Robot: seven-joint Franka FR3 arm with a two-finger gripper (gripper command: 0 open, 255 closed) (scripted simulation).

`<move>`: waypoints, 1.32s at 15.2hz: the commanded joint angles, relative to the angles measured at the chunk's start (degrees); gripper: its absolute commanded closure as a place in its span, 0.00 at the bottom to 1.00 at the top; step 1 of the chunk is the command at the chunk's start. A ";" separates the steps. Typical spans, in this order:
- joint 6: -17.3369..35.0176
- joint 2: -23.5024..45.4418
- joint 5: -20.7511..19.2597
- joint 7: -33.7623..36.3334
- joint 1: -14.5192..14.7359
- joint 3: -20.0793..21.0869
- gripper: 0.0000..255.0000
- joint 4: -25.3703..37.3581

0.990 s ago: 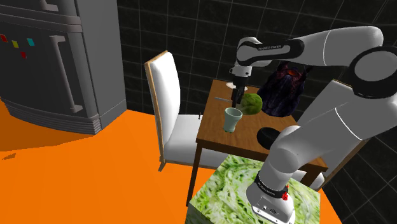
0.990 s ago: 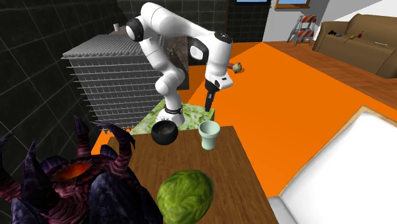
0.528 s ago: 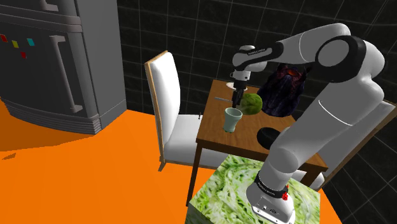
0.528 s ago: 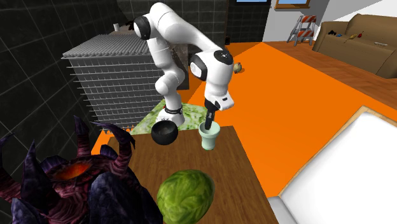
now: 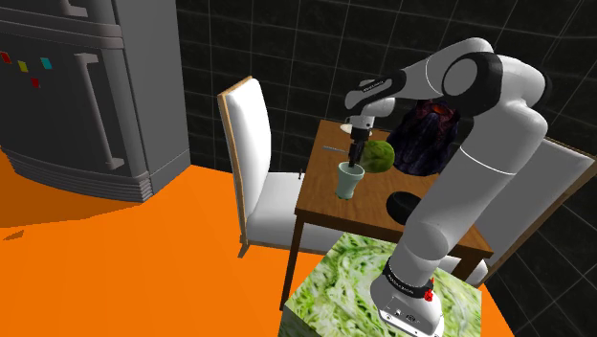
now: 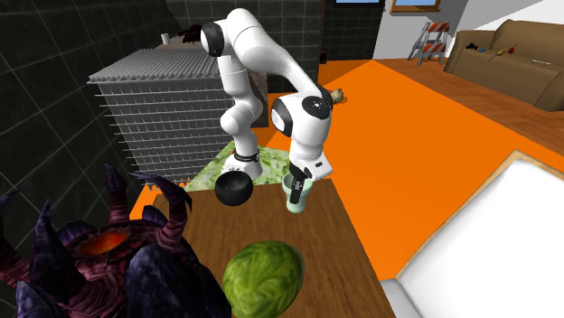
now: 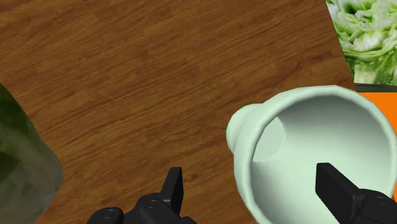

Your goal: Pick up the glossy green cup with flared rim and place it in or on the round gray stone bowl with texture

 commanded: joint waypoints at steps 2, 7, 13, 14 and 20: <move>2.56 0.95 0.44 -0.43 -0.01 -0.23 0.00 -1.73; 3.82 1.36 0.63 -0.60 -0.02 -0.31 0.00 -2.65; 3.81 1.35 0.62 -0.60 -0.02 -0.31 1.00 -2.65; 3.81 1.35 0.62 -0.60 -0.02 -0.31 1.00 -2.65; 3.79 1.41 0.65 -0.62 -0.01 -0.32 1.00 -2.58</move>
